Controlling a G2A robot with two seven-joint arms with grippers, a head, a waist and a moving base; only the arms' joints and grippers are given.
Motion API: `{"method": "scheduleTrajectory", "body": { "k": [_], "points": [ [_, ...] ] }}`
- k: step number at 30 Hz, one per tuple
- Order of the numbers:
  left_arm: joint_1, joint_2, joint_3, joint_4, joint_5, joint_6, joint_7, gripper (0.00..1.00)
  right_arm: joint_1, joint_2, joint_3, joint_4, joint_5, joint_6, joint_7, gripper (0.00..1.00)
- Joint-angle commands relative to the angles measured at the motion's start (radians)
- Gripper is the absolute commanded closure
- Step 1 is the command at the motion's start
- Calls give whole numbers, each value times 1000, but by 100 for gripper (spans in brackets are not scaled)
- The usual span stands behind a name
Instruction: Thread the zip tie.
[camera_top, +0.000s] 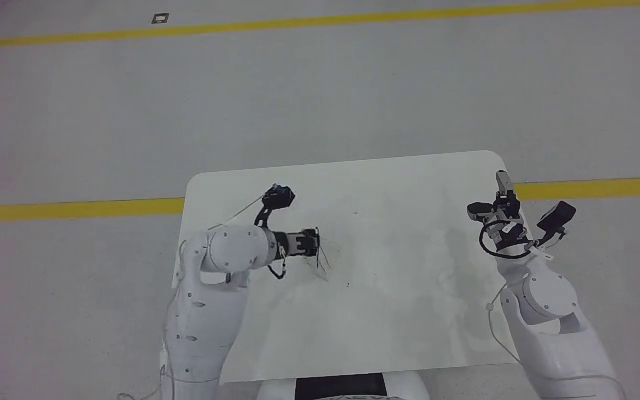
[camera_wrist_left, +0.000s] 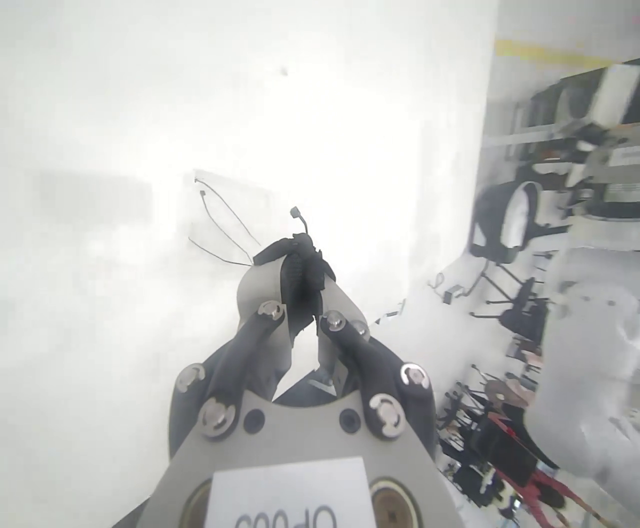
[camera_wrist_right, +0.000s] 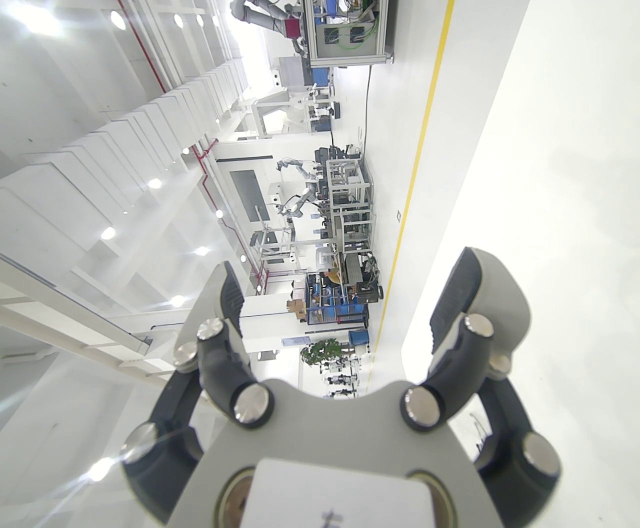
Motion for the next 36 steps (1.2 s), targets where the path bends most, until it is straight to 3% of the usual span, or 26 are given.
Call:
{"method": "scheduleTrajectory", "body": {
  "k": [1, 4, 8, 12, 18, 36],
  "points": [
    [-11, 7, -50, 45, -124, -51, -16, 100, 0, 0, 0, 0, 0, 0, 0, 0],
    [-31, 21, -97, 133, -293, -142, -21, 100, 0, 0, 0, 0, 0, 0, 0, 0],
    [-69, 52, -109, 265, -490, -269, -21, 100, 0, 0, 0, 0, 0, 0, 0, 0],
    [-115, 91, -91, 365, -605, -337, -21, 100, 0, 0, 0, 0, 0, 0, 0, 0],
    [-197, 155, -27, 520, -746, -453, -21, 100, 0, 0, 0, 0, 0, 0, 0, 0],
    [-197, 155, -27, 520, -746, -453, -21, 100, 0, 0, 0, 0, 0, 0, 0, 0]
  ]
}}
